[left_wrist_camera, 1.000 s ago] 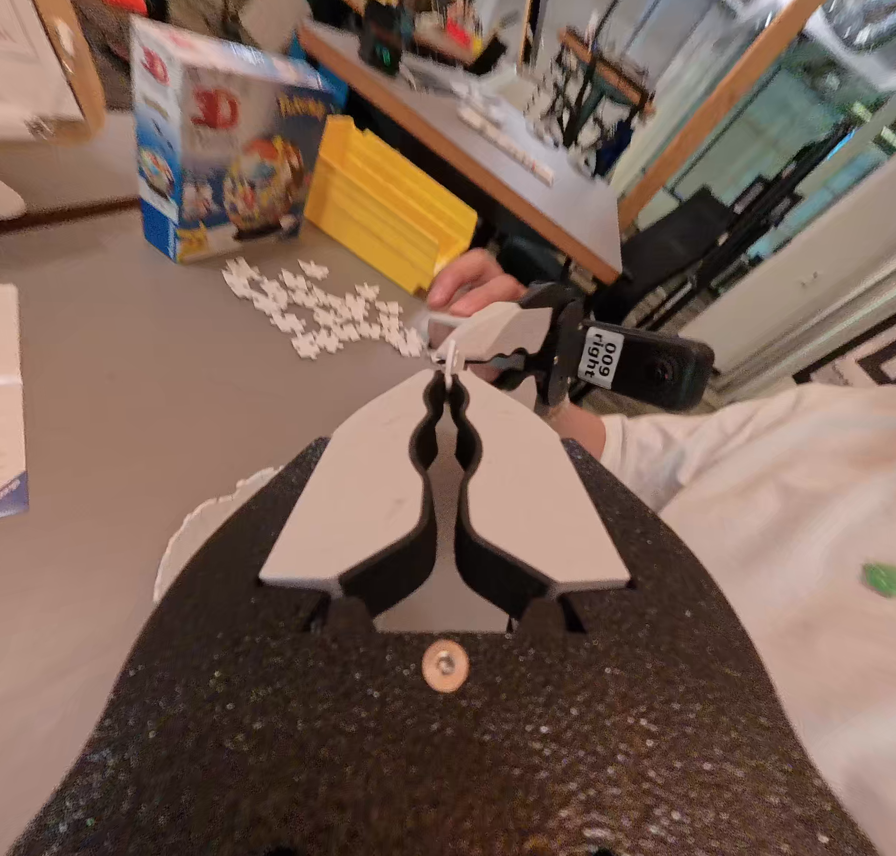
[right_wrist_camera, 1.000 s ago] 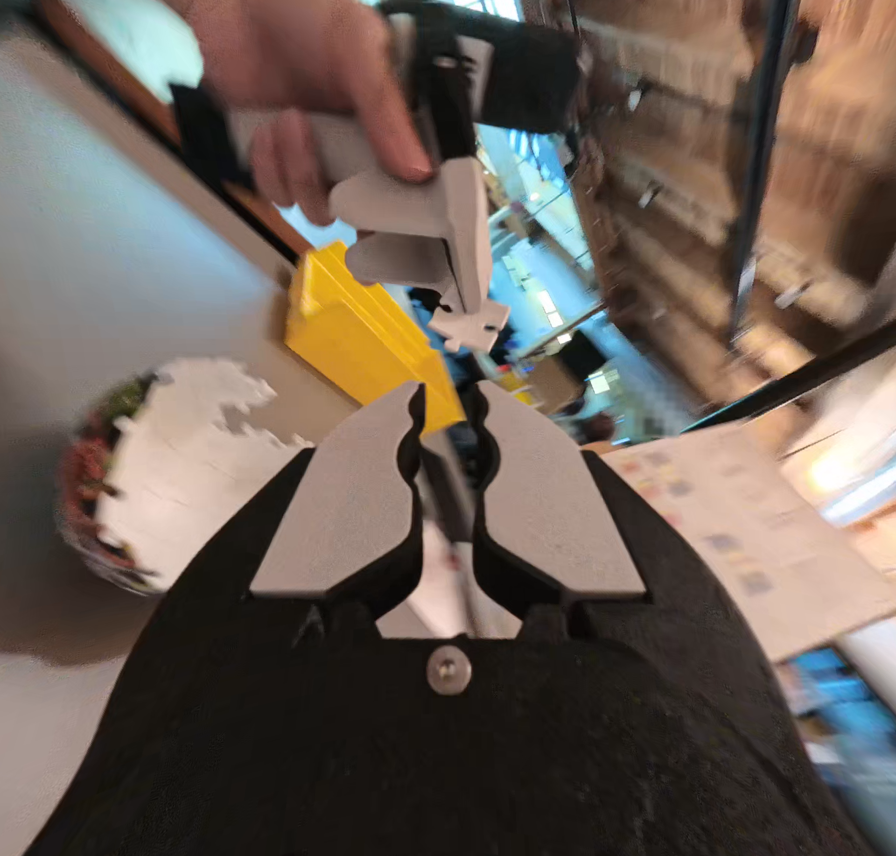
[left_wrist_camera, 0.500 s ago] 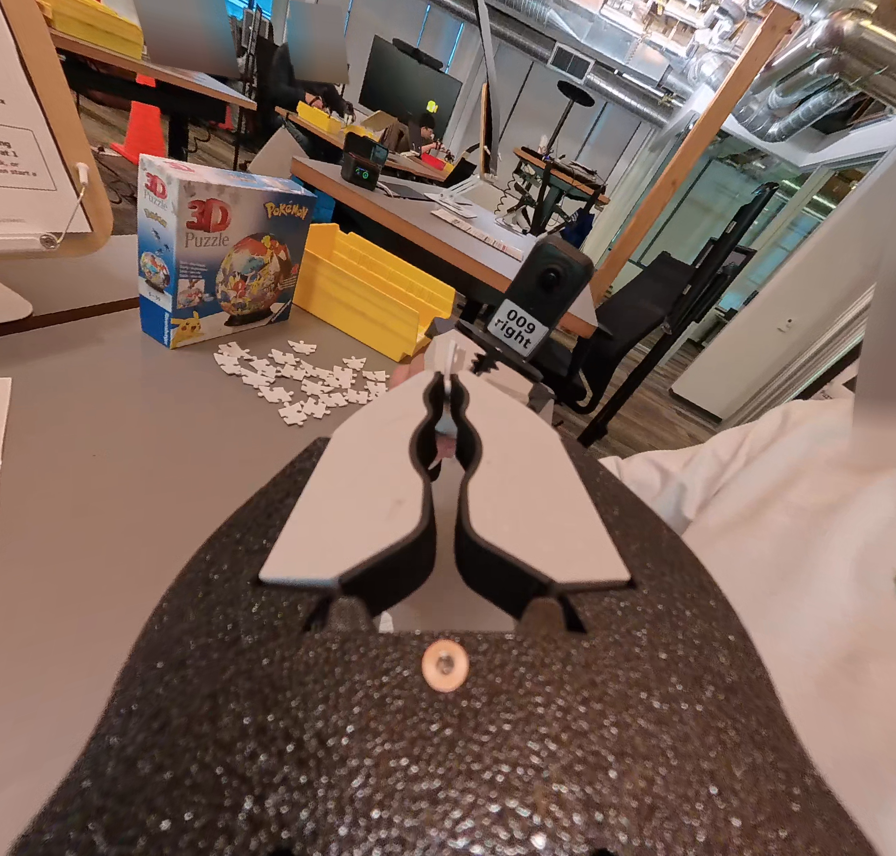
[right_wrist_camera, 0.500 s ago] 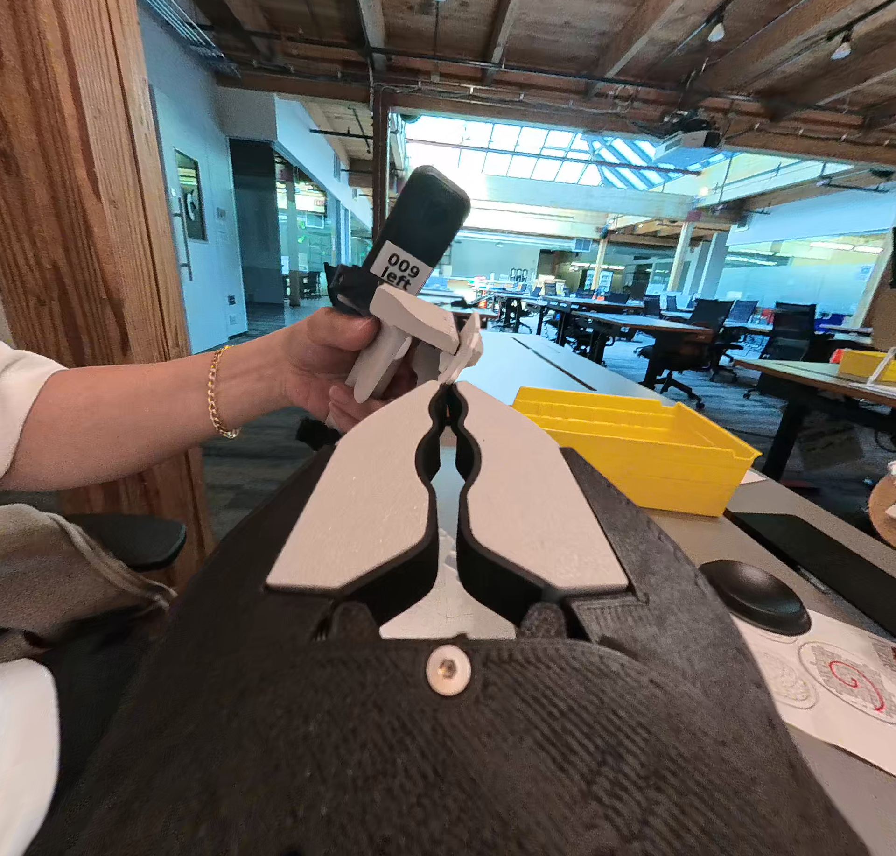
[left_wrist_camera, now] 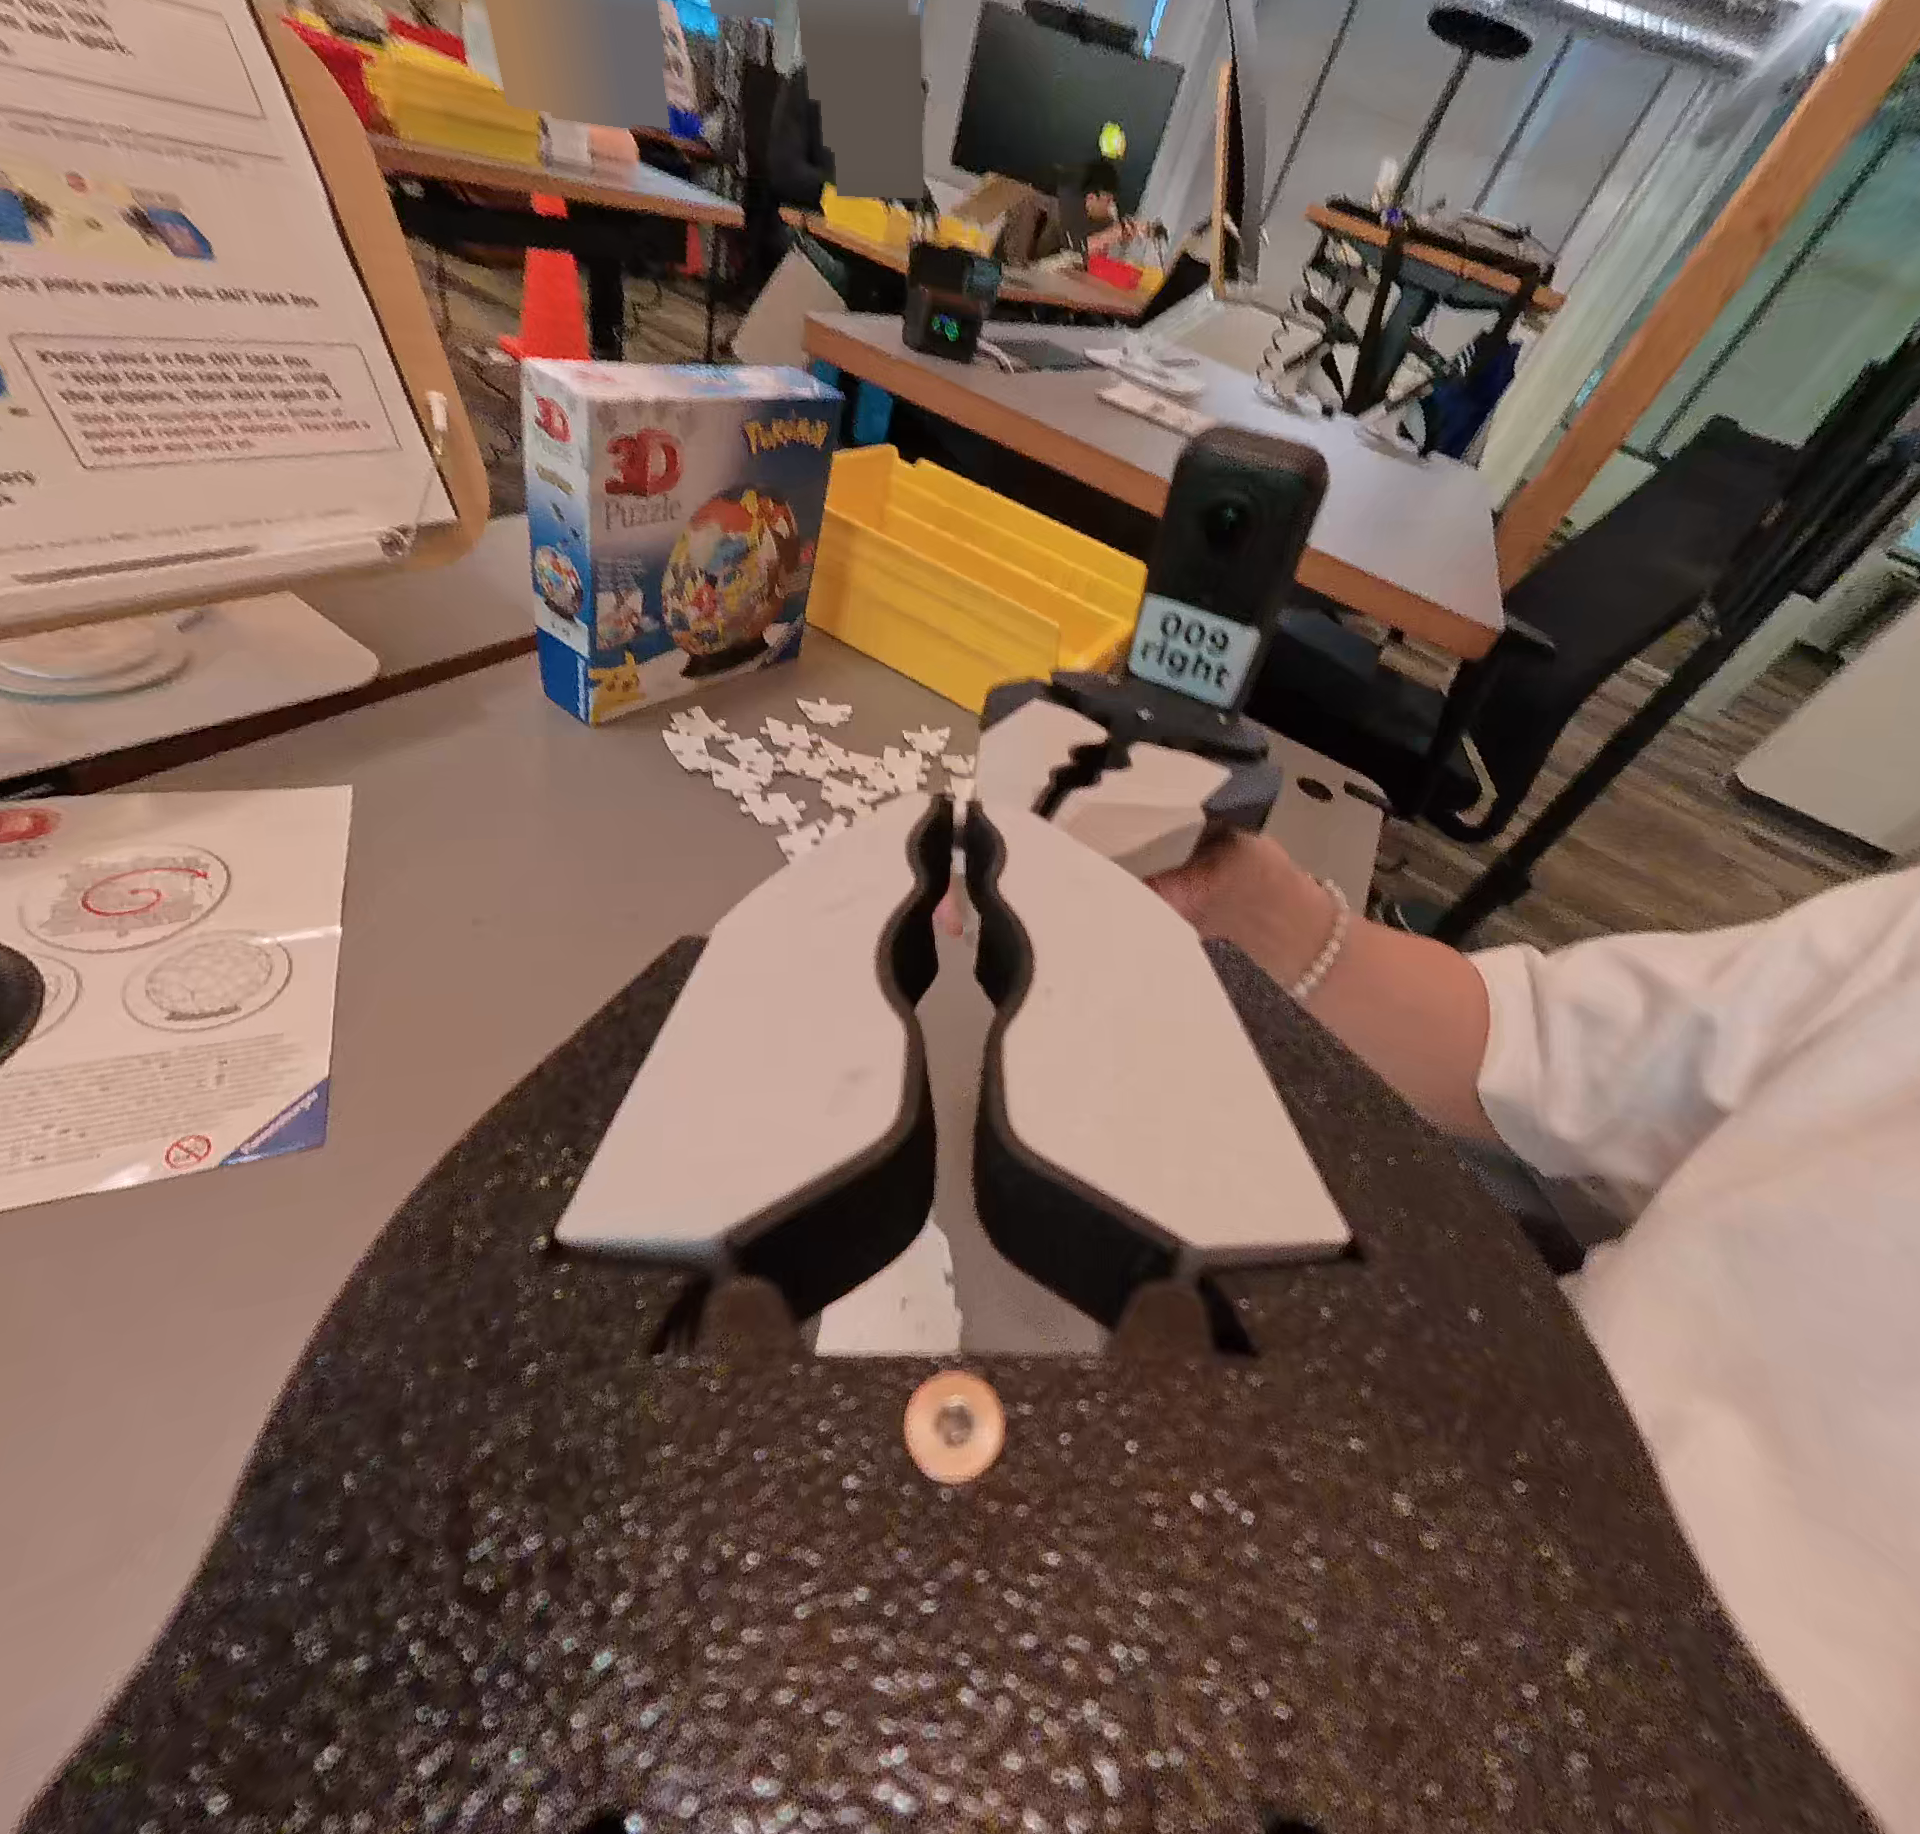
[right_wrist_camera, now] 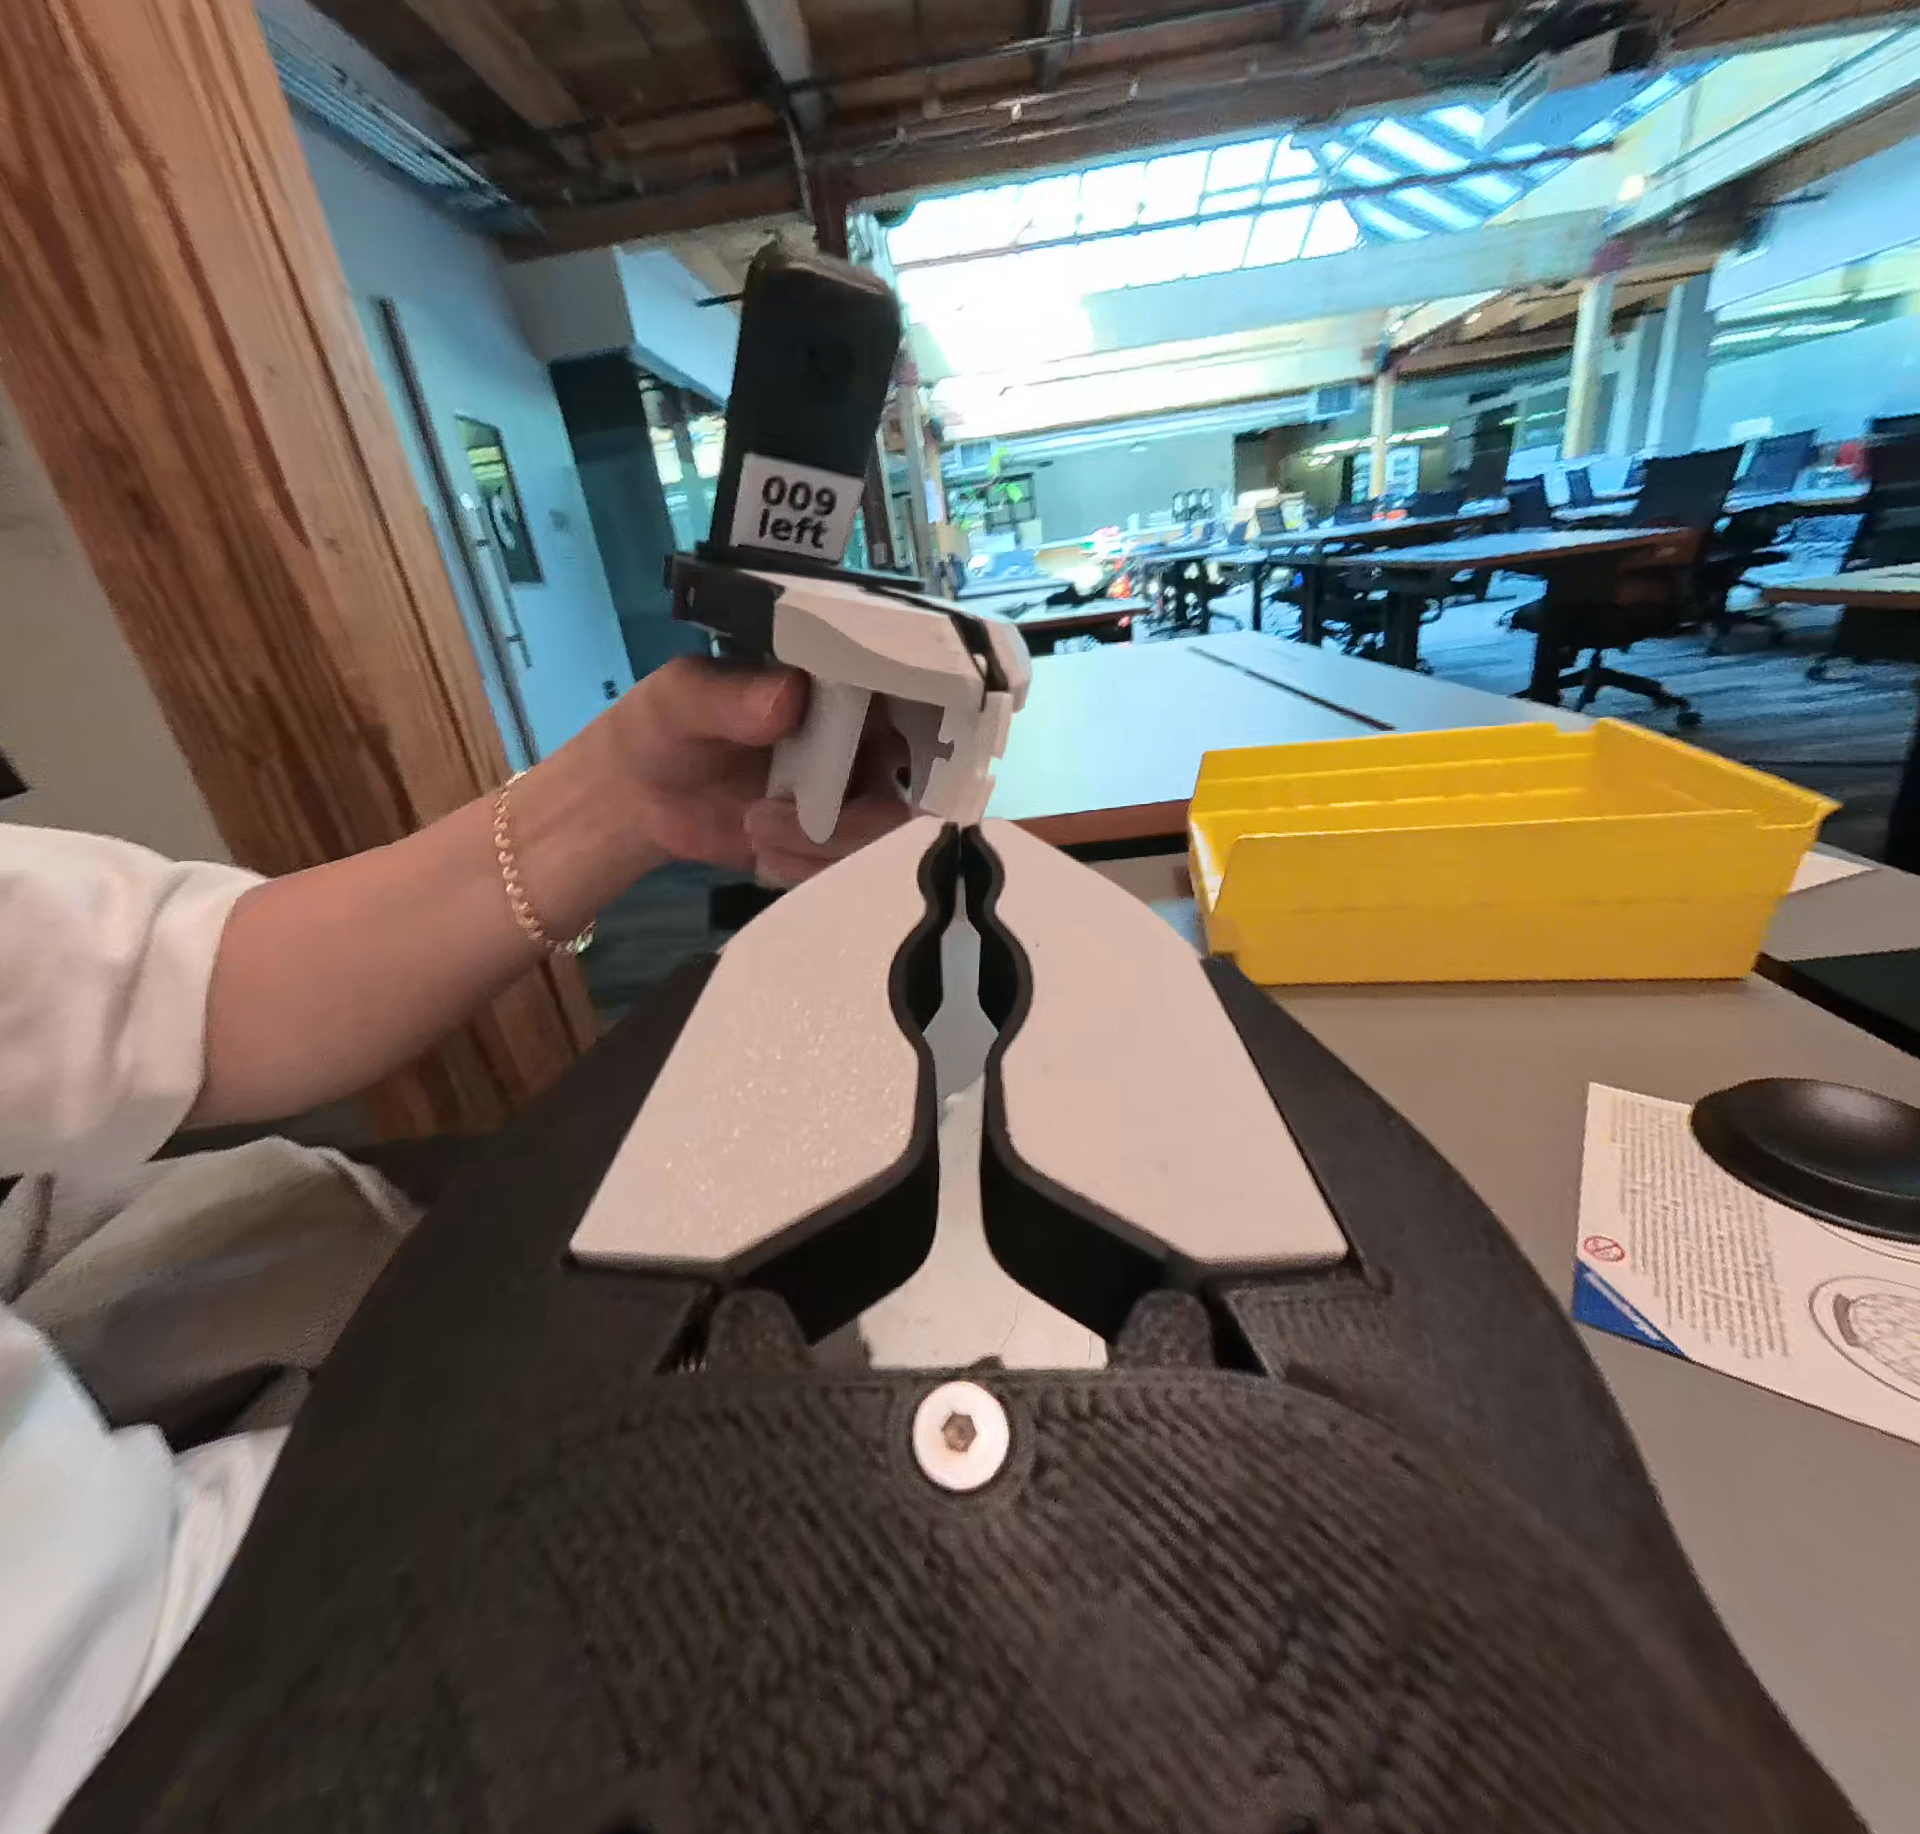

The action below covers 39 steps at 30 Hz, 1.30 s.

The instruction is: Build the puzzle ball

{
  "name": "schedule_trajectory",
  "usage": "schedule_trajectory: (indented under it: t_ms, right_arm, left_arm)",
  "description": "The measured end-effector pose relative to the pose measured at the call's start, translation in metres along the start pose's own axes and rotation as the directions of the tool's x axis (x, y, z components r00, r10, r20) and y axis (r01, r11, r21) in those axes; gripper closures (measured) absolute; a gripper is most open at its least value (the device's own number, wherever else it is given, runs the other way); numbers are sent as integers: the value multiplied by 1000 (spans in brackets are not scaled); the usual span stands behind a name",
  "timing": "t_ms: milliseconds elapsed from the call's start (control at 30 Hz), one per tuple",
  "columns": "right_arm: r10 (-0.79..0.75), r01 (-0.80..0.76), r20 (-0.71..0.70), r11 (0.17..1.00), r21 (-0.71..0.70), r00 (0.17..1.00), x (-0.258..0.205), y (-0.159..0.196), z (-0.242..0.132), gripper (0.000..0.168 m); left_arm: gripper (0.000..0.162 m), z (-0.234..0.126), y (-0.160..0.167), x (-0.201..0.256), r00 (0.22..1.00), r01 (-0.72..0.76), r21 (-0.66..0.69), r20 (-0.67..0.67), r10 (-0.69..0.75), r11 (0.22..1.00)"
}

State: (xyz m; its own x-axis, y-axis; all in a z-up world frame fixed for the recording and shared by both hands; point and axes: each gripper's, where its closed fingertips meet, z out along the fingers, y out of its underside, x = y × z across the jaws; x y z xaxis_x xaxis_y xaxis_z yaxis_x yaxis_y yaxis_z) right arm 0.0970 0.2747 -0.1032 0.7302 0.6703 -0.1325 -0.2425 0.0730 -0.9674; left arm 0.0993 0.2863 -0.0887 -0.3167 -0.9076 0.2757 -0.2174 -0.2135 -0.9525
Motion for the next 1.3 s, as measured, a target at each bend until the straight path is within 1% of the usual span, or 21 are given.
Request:
schedule_trajectory:
  t_ms: [67,100,167,200,267,300,367,400,433,500,600,700,733,767,800,833,967,1067,1167,1233,1300]
  right_arm:
    - [13,-13,-7,999,33,1000,-3,-3,3,158]
    - [20,-19,-22,999,48,1000,-1,-5,2,159]
    - [8,-4,-48,997,77,999,3,-9,0,164]
    - [-6,11,-57,997,76,998,4,-9,-1,162]
    - [-7,10,-67,999,38,998,5,-2,2,140]
    - [2,0,-57,999,34,998,4,-1,4,137]
    - [22,-18,-55,997,72,998,3,-4,5,146]
    - [19,-16,-35,997,80,999,0,-5,5,159]
    - [15,-12,-35,997,71,999,0,-4,5,160]
    - [-15,15,-8,1000,9,1000,-2,0,3,165]
    - [-122,122,10,981,-151,992,-3,13,0,165]
    - [-236,230,23,913,-336,972,-1,34,-6,165]
    - [-255,244,24,889,-388,967,1,41,-7,166]
    - [-271,258,34,860,-441,962,3,50,-9,166]
    - [-287,275,51,829,-487,956,4,59,-11,165]
    - [-303,289,59,805,-519,951,6,66,-11,165]
    - [-288,287,94,756,-589,953,6,84,-12,165]
    - [-278,291,121,729,-620,953,2,90,-13,166]
    - [-272,288,121,734,-616,955,0,87,-11,165]
    - [-256,276,124,737,-617,959,-2,87,-12,165]
    - [-230,261,131,738,-622,964,-3,88,-13,166]
  left_arm:
    - [161,3,-6,1,1000,-13,47,25,12,999]
    - [161,3,-8,1,999,-25,68,39,22,997]
    - [161,4,-9,5,999,-25,94,26,22,995]
    - [161,4,-12,4,999,-19,117,38,15,993]
    - [161,6,-13,3,997,-48,139,58,40,989]
    - [161,9,-11,8,998,-59,127,32,56,990]
    - [161,15,-3,14,998,-63,94,-2,64,994]
    - [161,16,-1,13,997,-73,86,5,73,994]
    - [160,16,1,13,997,-79,85,-2,79,993]
    - [159,13,6,15,997,-60,56,-36,62,997]
    - [158,10,22,13,995,-87,-40,-47,85,995]
    - [158,6,46,7,989,-148,-215,-34,144,965]
    - [155,4,50,2,985,-170,-264,-9,174,949]
    - [146,1,50,-3,977,-194,-297,27,211,935]
    - [140,-1,50,-6,968,-218,-328,46,246,919]
    - [140,-2,50,-6,962,-236,-363,45,270,902]
    - [142,-3,55,-5,948,-255,-507,34,315,823]
    - [151,-1,67,2,947,-274,-607,-35,320,746]
    - [151,0,84,4,940,-291,-701,-84,329,651]
    - [152,3,91,3,933,-305,-728,-98,347,614]
    - [152,8,94,4,930,-315,-730,-112,349,606]
